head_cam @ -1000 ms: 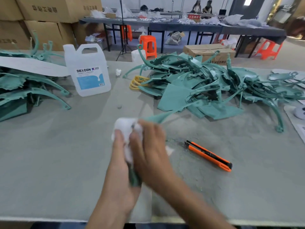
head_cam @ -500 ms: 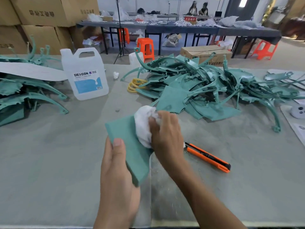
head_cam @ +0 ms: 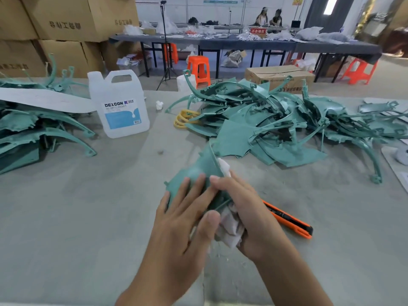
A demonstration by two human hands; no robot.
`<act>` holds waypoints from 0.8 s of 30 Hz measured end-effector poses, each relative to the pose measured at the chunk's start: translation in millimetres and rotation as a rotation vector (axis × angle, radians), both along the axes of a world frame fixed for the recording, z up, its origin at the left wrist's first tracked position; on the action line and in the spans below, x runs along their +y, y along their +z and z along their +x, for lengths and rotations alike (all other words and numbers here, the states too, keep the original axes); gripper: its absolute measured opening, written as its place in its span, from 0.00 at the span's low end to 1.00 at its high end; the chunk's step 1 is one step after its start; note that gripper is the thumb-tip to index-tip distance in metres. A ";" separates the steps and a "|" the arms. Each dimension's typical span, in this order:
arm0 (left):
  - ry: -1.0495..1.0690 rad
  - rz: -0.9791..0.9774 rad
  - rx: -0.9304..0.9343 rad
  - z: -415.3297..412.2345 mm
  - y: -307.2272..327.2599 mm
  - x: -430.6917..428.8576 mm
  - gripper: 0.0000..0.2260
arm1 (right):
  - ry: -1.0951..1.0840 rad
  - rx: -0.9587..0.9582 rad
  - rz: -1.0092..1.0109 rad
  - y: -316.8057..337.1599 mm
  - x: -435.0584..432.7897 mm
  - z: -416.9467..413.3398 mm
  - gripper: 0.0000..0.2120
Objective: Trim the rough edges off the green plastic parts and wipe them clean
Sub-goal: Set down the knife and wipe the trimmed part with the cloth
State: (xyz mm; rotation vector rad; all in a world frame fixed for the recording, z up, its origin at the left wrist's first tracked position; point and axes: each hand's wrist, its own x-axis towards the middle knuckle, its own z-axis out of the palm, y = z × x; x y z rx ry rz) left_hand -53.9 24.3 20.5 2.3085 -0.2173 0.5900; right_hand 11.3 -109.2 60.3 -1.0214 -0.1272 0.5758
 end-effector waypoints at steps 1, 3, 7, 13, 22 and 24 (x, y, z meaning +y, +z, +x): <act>0.045 -0.033 -0.046 -2.5 0.2 0.6 0.24 | -0.045 -0.036 0.011 -1.4 -3.9 0.4 0.15; 0.257 -0.169 -0.112 -6.7 -1.0 1.5 0.30 | -0.109 -0.077 0.046 -7.7 -9.5 2.5 0.15; 0.032 -1.250 0.168 -6.2 8.9 1.5 0.28 | -0.075 -0.166 -0.037 -25.9 -14.8 2.9 0.13; 0.003 -1.362 0.218 -5.9 3.6 2.9 0.23 | -0.562 -0.528 -0.597 -25.9 -17.7 20.4 0.24; -0.118 -1.387 0.143 -1.3 25.3 -8.6 0.26 | -0.341 -1.082 -0.384 -25.6 43.6 -54.1 0.17; -0.089 -1.026 0.105 -5.4 19.3 -10.8 0.26 | -0.384 -1.076 -0.450 -30.3 40.4 -29.4 0.14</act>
